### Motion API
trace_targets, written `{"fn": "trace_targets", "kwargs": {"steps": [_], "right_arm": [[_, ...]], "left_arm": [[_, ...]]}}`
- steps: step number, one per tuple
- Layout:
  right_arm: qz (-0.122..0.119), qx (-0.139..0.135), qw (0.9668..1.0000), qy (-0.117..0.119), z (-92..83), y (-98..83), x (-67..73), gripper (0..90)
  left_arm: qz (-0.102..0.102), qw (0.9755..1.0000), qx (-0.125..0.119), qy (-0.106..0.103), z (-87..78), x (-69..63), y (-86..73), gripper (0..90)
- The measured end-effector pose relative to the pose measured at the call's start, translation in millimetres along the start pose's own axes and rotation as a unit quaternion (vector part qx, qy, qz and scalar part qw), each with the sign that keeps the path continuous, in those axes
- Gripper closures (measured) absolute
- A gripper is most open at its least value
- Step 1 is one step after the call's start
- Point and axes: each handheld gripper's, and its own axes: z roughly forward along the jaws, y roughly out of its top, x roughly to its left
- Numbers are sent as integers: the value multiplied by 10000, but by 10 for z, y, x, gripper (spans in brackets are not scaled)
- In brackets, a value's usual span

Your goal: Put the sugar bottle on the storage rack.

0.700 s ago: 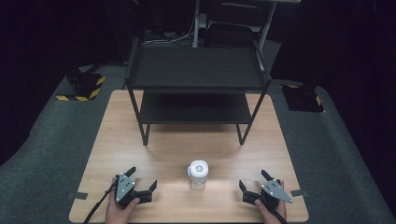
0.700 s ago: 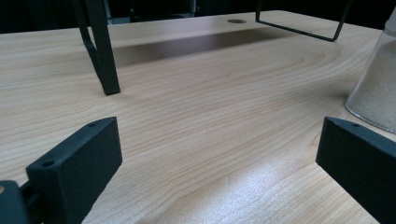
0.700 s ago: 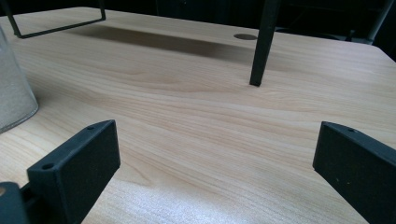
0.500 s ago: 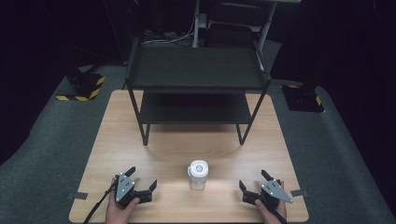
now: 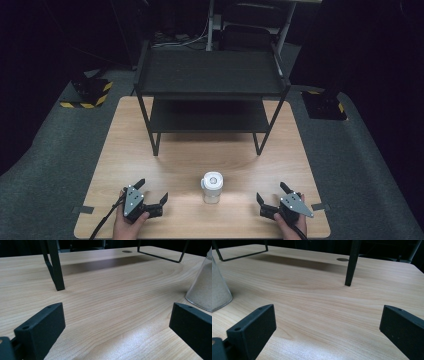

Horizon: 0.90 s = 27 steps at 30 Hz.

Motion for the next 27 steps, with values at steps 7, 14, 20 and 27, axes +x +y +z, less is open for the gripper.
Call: {"fn": "trace_targets", "kwargs": {"steps": [7, 14, 20, 27], "right_arm": [[-38, -215, 9998, 45, -56, 158, -22, 1], [-132, -385, 9982, 432, -71, 359, -55, 2], [-228, -382, 9954, 853, 7, 460, -73, 2], [-282, -380, 9900, 1327, 136, 549, -13, 2]], "left_arm": [[-10, 10000, -1, -20, 0, 7, 0, 4], [-19, 10000, 6, -33, 0, 13, 2, 5], [-23, 10000, 10, -36, 1, 15, 3, 5], [-29, 10000, 14, -47, 1, 20, 5, 5]]}}
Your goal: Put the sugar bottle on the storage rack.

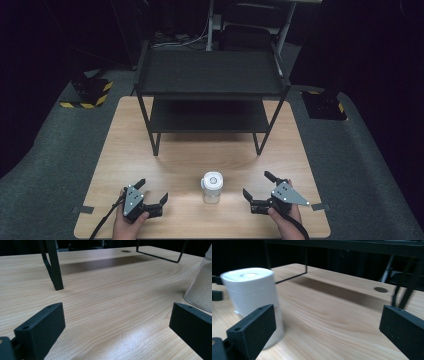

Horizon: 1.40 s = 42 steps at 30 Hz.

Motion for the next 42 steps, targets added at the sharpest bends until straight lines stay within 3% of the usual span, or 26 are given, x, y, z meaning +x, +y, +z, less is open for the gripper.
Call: {"fn": "trace_targets", "kwargs": {"steps": [5, 8, 19, 26, 36, 42], "right_arm": [[16, -21, 10000, 34, 65, 12, 137, 3], [-27, -18, 10000, 57, 154, -11, 334, 3], [-19, -161, 9998, 123, 404, -124, 758, 3], [-4, -145, 9998, -139, 574, -155, 966, 15], [-119, -330, 9979, -549, 777, -277, 1241, 180], [-121, -370, 9971, -656, 830, -296, 1294, 258]], "left_arm": [[-6, 10000, -5, -5, -1, 1, -2, 5], [-12, 10000, -9, -12, -1, 5, -3, 5], [-55, 10000, -19, -33, -6, 18, -8, 5], [-53, 10000, -26, -30, -6, 15, -11, 5], [-70, 10000, -48, -43, -18, 25, -21, 5], [-74, 9999, -49, -54, -17, 29, -22, 5]]}}
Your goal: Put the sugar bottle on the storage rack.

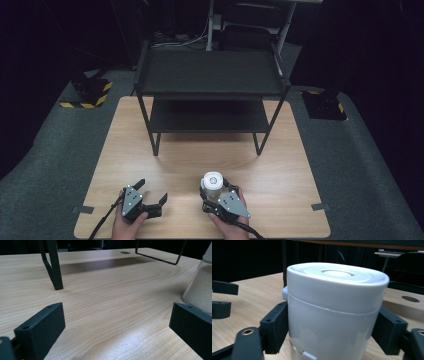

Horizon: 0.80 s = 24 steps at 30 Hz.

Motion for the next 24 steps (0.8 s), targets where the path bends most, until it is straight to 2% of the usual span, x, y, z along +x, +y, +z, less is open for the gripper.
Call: {"fn": "trace_targets", "kwargs": {"steps": [8, 24], "right_arm": [[21, -6, 10000, -53, 11, 4, 17, 273], [64, -15, 9993, -377, 50, 7, 189, 259]], "left_arm": [[-4, 10000, 0, -1, 0, 1, 0, 5], [-18, 10000, 3, -24, 1, 10, 1, 5]]}}
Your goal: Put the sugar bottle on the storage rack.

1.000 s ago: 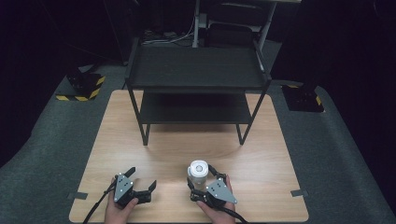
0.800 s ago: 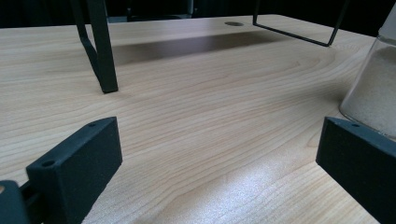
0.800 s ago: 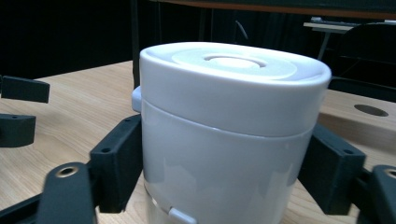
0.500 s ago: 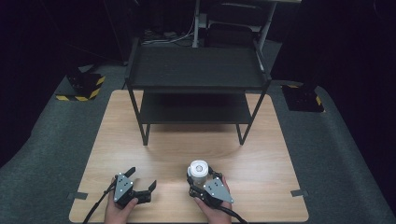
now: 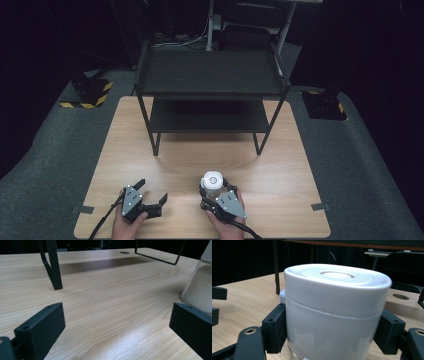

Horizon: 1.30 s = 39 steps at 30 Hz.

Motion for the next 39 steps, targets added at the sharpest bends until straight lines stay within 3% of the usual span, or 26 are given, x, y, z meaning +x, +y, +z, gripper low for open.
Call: {"fn": "trace_targets", "kwargs": {"steps": [3, 14, 22, 32, 39], "right_arm": [[33, 1, 10000, -62, 1, 5, 25, 277], [54, 134, 9999, 49, -46, 72, -54, 287], [53, 94, 9999, 40, -125, 106, -177, 288], [-1, 89, 9999, -79, -207, 311, -414, 288], [9, 38, 9998, -169, -222, 555, -564, 289]], "left_arm": [[-2, 10000, 1, -7, 0, 2, 0, 5], [-8, 10000, 2, -17, 1, 6, 1, 5], [-20, 10000, 9, -26, 2, 11, 4, 4], [-24, 10000, 12, -27, 3, 12, 5, 5], [-37, 10000, 19, -39, 4, 18, 7, 5]]}}
